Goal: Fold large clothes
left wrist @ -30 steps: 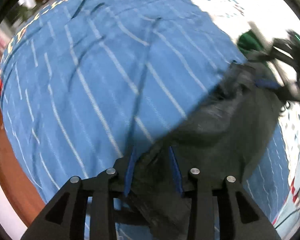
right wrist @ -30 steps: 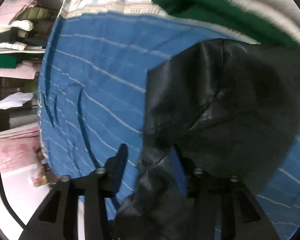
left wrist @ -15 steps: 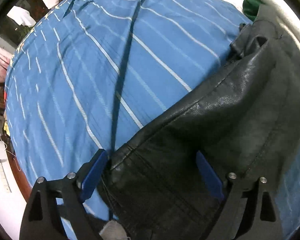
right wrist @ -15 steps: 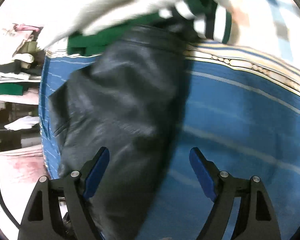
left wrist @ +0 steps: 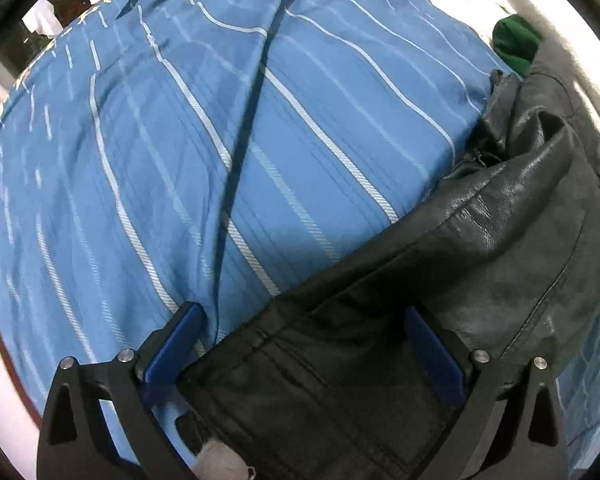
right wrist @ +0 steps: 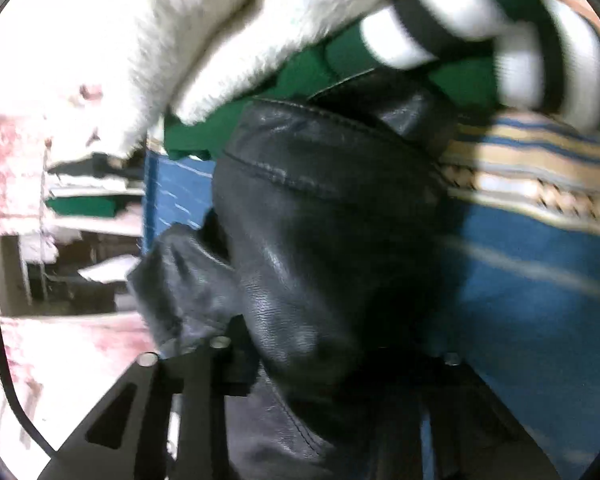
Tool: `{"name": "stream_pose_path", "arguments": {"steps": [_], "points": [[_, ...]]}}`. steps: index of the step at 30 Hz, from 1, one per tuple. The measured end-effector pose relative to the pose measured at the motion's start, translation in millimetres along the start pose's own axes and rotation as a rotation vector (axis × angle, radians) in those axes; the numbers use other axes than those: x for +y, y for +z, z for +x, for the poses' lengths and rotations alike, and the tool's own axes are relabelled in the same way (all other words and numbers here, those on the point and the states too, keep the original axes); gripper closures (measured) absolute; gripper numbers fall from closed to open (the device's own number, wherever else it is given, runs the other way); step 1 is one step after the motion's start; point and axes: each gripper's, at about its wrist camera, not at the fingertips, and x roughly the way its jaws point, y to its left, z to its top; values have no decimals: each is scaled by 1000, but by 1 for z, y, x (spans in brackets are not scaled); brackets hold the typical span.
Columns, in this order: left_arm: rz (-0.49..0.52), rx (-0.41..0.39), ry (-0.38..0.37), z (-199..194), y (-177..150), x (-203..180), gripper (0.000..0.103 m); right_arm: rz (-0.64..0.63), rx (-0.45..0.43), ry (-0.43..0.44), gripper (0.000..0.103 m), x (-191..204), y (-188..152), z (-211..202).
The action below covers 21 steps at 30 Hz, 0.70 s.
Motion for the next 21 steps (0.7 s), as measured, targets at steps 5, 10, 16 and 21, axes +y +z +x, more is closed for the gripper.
{"name": "stream_pose_path", "arguments": {"steps": [5,10,16,21], "points": [[36,-99,59,-50,2,1,0,154,-133,8,81,-11,-56,-68],[50,-154,140,-91,-12,22,0,359,-256,-35,82,-54,-149,-161],[65,-80,315,-53,-40,49,0,619,-295,-198,82,-114,-286,-244],[116,-29,379,1,-49,57,0,691,-202,-300,66,-157,-335,-243]]}}
